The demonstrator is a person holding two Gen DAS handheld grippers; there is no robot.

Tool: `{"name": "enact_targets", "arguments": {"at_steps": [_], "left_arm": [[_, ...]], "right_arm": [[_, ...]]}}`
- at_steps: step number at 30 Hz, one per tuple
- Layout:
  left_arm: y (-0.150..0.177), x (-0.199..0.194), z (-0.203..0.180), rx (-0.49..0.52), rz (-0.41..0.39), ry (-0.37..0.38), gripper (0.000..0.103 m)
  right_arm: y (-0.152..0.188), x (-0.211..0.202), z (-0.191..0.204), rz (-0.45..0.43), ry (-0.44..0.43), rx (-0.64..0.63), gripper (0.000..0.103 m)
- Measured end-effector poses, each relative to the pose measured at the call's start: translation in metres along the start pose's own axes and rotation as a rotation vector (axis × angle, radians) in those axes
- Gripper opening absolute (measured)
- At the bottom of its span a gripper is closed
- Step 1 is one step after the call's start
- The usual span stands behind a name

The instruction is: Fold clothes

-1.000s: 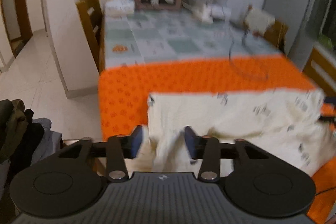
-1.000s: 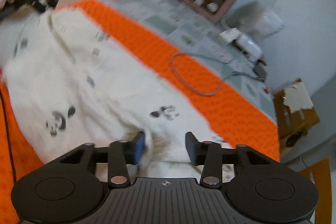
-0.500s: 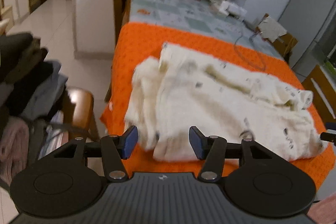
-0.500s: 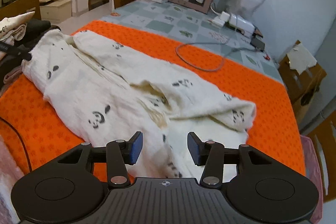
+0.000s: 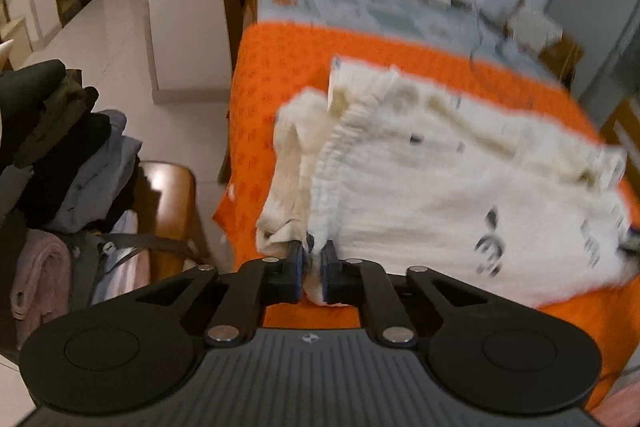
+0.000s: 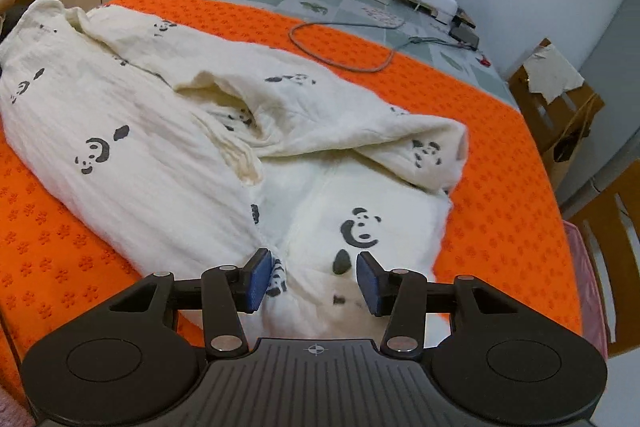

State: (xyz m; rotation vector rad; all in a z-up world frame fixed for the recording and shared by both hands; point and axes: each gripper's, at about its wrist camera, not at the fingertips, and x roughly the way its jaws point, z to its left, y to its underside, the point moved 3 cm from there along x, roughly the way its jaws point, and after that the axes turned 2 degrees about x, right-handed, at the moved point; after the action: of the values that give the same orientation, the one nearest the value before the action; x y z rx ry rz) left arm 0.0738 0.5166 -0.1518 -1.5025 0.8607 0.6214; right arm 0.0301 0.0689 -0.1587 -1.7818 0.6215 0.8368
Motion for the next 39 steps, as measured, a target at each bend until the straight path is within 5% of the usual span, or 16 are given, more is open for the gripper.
{"name": "enact_targets", "arguments": {"at_steps": [3, 6, 10, 16, 23, 29, 39], "left_arm": [[0.003, 0.000, 0.002, -0.022, 0.000, -0.010, 0.023], [0.002, -0.016, 0.005, -0.061, -0.046, -0.054, 0.058], [-0.003, -0.043, 0.002, -0.094, -0.107, -0.055, 0.073], [-0.012, -0.077, -0.036, -0.090, -0.178, -0.053, 0.078], [-0.003, -0.090, -0.112, -0.075, -0.214, -0.055, 0.079], [0.016, -0.087, -0.200, -0.079, -0.225, -0.090, 0.083], [0.050, -0.069, -0.372, -0.093, -0.222, -0.123, 0.085]], "right_arm": [[-0.003, 0.000, 0.003, -0.008, 0.008, -0.034, 0.049], [-0.010, -0.013, -0.003, -0.039, 0.004, -0.029, 0.049], [-0.021, -0.035, -0.020, -0.082, -0.020, 0.018, 0.051], [-0.034, -0.053, -0.059, -0.120, -0.099, 0.046, 0.053], [-0.040, -0.043, -0.107, -0.140, -0.209, -0.107, 0.053], [-0.038, -0.021, -0.147, -0.169, -0.361, -0.315, 0.054], [-0.012, 0.004, -0.191, -0.301, -0.672, -0.867, 0.058]]}}
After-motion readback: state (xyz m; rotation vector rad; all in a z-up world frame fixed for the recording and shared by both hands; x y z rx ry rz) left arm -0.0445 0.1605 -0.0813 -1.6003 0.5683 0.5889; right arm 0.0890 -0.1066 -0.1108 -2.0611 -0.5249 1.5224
